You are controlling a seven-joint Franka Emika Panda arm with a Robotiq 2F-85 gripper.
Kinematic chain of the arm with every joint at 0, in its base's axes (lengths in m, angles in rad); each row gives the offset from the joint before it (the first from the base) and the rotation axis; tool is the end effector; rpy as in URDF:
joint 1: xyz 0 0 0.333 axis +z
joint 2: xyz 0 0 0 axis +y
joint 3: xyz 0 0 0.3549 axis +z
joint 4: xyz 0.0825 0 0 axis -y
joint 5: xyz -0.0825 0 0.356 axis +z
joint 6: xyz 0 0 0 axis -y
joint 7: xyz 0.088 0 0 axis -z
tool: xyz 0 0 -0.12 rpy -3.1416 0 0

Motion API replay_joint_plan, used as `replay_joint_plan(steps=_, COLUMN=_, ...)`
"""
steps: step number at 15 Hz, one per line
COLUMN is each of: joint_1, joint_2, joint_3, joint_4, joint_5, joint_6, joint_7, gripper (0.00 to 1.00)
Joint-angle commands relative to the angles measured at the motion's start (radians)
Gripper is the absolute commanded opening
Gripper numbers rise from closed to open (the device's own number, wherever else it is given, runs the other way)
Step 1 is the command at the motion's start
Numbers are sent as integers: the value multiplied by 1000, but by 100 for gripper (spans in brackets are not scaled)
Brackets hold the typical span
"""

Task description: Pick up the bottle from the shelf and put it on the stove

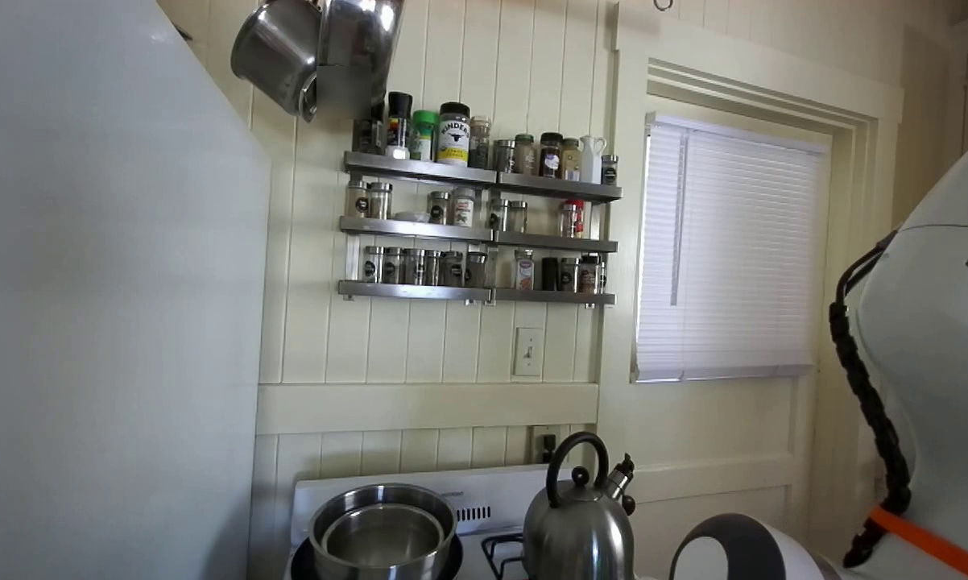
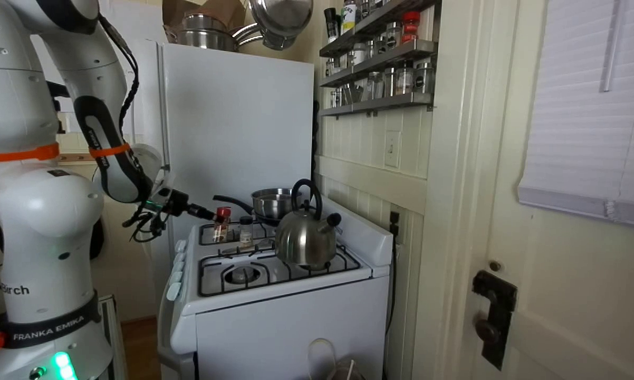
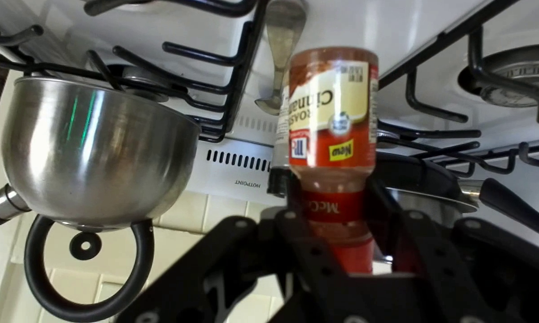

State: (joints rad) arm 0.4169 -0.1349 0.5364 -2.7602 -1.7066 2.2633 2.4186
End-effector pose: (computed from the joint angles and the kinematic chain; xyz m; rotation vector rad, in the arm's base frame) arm 0.2386 0.2675 0.2996 2.5430 0.0209 1.5293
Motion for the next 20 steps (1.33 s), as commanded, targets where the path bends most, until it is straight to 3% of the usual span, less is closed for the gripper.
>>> replay_joint_plan(steps=1, joint_1=42, joint_2=50, joint_3=-21, joint_4=0, joint_5=-16, joint_6=-83, joint_7=59, gripper=13)
replay_joint_plan(steps=12, joint_1=72, joint_2=95, joint_3=-24, joint_4=1, joint_5=-124, joint_6=-111, joint_7=253, gripper=13)
replay_joint_plan(steps=20, joint_1=94, joint_2=135, joint_3=-13, joint_4=1, joint_5=-128, joint_6=-158, joint_7=222, gripper=13)
